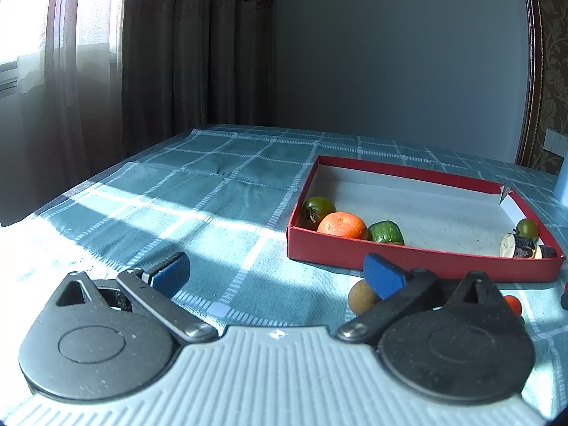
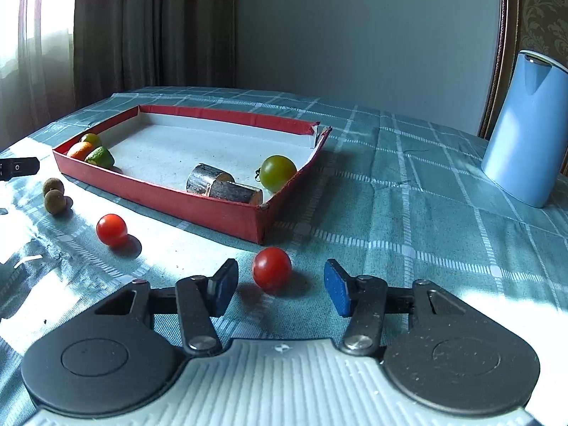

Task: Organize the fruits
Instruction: 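Grasp the red cherry tomato with the right gripper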

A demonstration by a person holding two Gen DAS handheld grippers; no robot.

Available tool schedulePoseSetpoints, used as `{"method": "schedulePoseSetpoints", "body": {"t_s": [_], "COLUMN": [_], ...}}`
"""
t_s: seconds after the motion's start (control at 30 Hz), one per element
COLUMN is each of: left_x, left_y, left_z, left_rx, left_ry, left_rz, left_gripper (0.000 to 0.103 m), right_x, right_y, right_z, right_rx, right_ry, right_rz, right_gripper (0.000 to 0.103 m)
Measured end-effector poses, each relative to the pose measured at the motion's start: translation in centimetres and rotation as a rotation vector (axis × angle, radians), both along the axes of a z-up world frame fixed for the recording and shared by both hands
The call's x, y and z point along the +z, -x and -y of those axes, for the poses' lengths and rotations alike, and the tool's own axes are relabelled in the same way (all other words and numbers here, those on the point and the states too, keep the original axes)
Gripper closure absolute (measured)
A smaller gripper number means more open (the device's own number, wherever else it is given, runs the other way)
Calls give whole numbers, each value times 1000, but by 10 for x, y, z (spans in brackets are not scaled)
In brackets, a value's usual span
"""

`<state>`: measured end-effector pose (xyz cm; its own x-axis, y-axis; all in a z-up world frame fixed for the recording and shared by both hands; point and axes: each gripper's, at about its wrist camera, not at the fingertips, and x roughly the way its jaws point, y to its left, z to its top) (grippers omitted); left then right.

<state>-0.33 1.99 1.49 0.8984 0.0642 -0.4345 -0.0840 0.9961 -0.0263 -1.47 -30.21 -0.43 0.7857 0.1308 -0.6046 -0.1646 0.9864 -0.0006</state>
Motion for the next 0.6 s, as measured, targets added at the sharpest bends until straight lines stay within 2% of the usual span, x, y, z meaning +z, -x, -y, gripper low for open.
{"method": "schedulePoseSetpoints", "body": {"t_s": [0.07, 0.13, 0.17, 0.37, 0.6], "left_x": [0, 0, 0, -1, -1], "left_y": [0, -1, -1, -1, -2], "left_z": [-1, -1, -2, -2, 0], "left_rx": [1, 2, 2, 3, 5], "left_ry": [3, 3, 4, 2, -6], "left_rz": [-1, -3, -3, -7, -13], "left_gripper": [0, 0, 0, 0, 0], "right_x": [-1, -1, -1, 1, 28], "right_y": [-3, -3, -3, 1, 4], "right_z": [1, 1, 1, -1, -5], "right_rx": [5, 4, 4, -3, -14], "right_ry": [-13, -20, -17, -8, -53], "right_rz": [-9, -9, -8, 13, 124], "right_gripper": [60, 76, 79, 80, 80]}}
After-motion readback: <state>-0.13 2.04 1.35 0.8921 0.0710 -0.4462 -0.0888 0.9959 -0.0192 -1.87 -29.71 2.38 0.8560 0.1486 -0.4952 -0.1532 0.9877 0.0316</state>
